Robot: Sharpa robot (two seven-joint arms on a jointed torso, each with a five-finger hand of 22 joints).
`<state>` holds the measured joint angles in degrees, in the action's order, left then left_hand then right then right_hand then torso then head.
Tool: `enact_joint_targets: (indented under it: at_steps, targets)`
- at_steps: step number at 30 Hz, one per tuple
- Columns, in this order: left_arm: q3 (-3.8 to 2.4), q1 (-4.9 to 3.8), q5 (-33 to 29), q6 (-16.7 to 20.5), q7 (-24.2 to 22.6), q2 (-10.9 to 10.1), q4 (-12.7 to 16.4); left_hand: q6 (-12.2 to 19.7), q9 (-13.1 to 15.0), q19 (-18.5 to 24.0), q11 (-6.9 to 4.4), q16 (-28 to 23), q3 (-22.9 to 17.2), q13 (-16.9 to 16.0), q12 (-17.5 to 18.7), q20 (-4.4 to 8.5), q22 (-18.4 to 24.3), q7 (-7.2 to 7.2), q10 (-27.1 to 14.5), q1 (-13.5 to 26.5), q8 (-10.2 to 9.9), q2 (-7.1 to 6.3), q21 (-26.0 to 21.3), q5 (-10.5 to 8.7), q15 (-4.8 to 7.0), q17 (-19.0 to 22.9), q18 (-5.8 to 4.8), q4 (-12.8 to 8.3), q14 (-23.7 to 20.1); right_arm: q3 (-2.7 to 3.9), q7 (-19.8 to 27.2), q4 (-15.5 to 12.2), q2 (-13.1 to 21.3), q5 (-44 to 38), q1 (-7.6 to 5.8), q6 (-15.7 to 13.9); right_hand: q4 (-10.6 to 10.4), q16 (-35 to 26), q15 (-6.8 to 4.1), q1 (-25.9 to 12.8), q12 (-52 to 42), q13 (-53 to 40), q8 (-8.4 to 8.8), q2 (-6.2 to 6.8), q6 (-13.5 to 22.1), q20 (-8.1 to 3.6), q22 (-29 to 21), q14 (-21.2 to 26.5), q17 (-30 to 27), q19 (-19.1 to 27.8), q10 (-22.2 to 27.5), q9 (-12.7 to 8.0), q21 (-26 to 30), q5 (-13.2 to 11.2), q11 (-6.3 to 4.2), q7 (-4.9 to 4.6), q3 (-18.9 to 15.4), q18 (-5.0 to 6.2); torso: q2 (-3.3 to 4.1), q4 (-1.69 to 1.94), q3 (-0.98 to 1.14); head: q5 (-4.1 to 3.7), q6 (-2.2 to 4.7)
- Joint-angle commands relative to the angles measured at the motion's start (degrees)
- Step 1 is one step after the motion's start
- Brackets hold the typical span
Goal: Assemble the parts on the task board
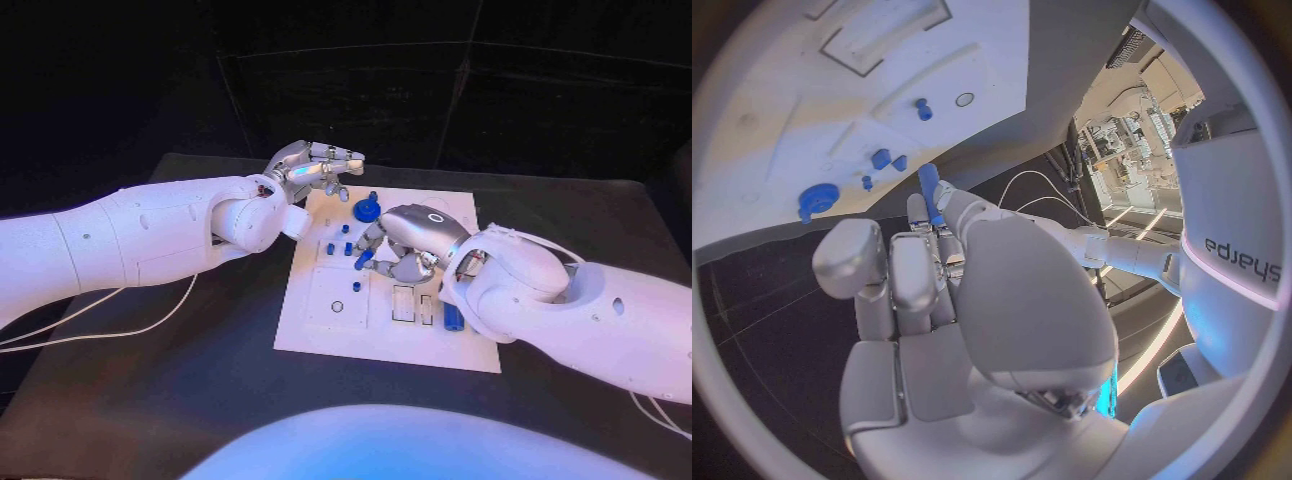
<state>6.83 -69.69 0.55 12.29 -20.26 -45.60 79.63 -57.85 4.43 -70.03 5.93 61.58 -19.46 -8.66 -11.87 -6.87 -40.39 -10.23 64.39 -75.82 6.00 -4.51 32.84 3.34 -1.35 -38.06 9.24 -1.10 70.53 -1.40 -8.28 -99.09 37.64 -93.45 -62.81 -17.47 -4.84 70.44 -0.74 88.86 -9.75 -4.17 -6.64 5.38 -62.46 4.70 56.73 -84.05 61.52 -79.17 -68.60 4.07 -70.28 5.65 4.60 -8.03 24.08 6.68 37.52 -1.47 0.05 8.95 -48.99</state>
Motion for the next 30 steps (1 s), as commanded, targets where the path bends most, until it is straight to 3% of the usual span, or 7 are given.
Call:
enact_joint_targets:
  at_steps: [1, 5, 8, 12, 14, 30]
  targets:
    - [-0.05, -0.10, -0.17, 0.40, -1.25, 0.02, -0.03, 0.45, -0.08, 0.43, 0.01, -0.11, 0.37, -0.05, -0.30, 0.02, 0.08, -0.02, -0.53, -0.14, 0.38, 0.26, -0.33, -0.06, 0.16, -0.09, 1.19, -0.02, -0.27, -0.02, 3.37, 0.67, -1.46, -0.34, 0.93, -0.90, -0.02, 0.35, -0.29, -0.77, 0.28, -0.01, 0.28, 0.02, -0.08, 0.14, 0.09, -1.30, -0.03, -0.29, -0.84, -0.07, -0.28, 0.39, -0.60, -0.43, 0.47, -0.65, 0.05, -0.04, 0.02, 1.03, -0.37]
    - [-0.06, -0.11, -0.17, 0.42, -1.28, 0.07, -0.07, 0.45, -0.08, 0.43, 0.01, -0.11, 0.37, -0.05, -0.30, 0.02, 0.08, -0.02, -0.53, -0.14, 0.38, 0.26, -0.33, -0.06, 0.16, -0.09, 1.19, -0.02, -0.27, -0.22, 3.82, 2.25, -3.45, -0.78, 1.86, -0.05, 0.10, 0.36, -0.26, -0.88, 0.41, -0.01, 0.35, 0.02, -0.06, 0.16, 0.14, -1.29, -0.04, -0.27, -0.82, -0.07, -0.33, 0.48, -0.57, -0.45, 0.67, -0.66, 0.01, -0.17, 0.02, 1.64, -0.73]
    - [-0.06, -0.11, -0.17, 0.39, -1.29, 0.19, -0.09, 0.45, -0.08, 0.43, 0.01, -0.11, 0.37, -0.05, -0.30, 0.02, 0.08, -0.02, -0.53, -0.14, 0.38, 0.26, -0.33, -0.06, 0.16, -0.09, 1.19, -0.02, -0.27, -0.83, 4.00, 3.66, -4.79, -0.93, 2.20, 0.72, 0.18, 0.37, -0.25, -0.94, 0.49, -0.02, 0.39, 0.01, -0.05, 0.17, 0.14, -1.28, -0.02, -0.25, -0.81, -0.08, -0.34, 0.55, -0.55, -0.47, 0.80, -0.66, 0.01, -0.23, -0.04, 1.96, -0.85]
    - [-0.06, -0.12, -0.17, 0.27, -1.29, 0.34, -0.12, 0.45, -0.08, 0.43, 0.01, -0.11, 0.37, -0.05, -0.30, 0.02, 0.08, -0.02, -0.53, -0.14, 0.38, 0.26, -0.33, -0.06, 0.16, -0.09, 1.19, -0.02, -0.27, -1.38, 3.85, 5.15, -6.30, -1.29, 2.61, 2.03, 0.28, 0.40, -0.24, -0.99, 0.56, -0.03, 0.43, -0.02, -0.06, 0.18, 0.16, -1.28, 0.01, -0.23, -0.82, -0.08, -0.36, 0.66, -0.54, -0.48, 0.96, -0.66, 0.02, -0.03, 0.05, 2.21, -1.01]
    - [-0.06, -0.12, -0.17, 0.19, -1.26, 0.36, -0.15, 0.45, -0.08, 0.43, 0.01, -0.11, 0.37, -0.05, -0.30, 0.02, 0.08, -0.02, -0.53, -0.14, 0.38, 0.26, -0.33, -0.06, 0.16, -0.09, 1.19, -0.02, -0.27, -1.55, 3.59, 5.83, -6.96, -1.71, 2.86, 2.56, 0.32, 0.39, -0.23, -1.04, 0.60, -0.03, 0.45, -0.02, -0.05, 0.19, 0.17, -1.27, -0.02, -0.22, -0.82, -0.08, -0.37, 0.72, -0.53, -0.49, 1.03, -0.66, 0.02, -0.18, 0.06, 2.39, -1.01]
    - [-0.06, -0.12, -0.17, 0.04, -1.27, 0.42, -0.29, 0.42, -0.07, 0.41, 0.00, -0.16, 0.45, -0.08, -0.41, 0.02, 0.12, 0.00, -0.50, -0.09, 0.46, 0.31, -0.36, -0.08, 0.16, 0.06, 1.20, 0.02, -0.33, -1.87, 2.20, 7.22, -7.98, -3.84, 3.53, 7.05, 1.02, 0.57, -0.20, -1.68, 0.93, -0.16, 0.59, 0.25, -0.24, 0.25, 0.50, -1.27, 0.16, -0.15, -1.10, -0.03, -0.64, 1.67, -0.52, -0.50, 1.71, -0.68, 0.00, -0.26, 0.08, 2.70, -1.01]
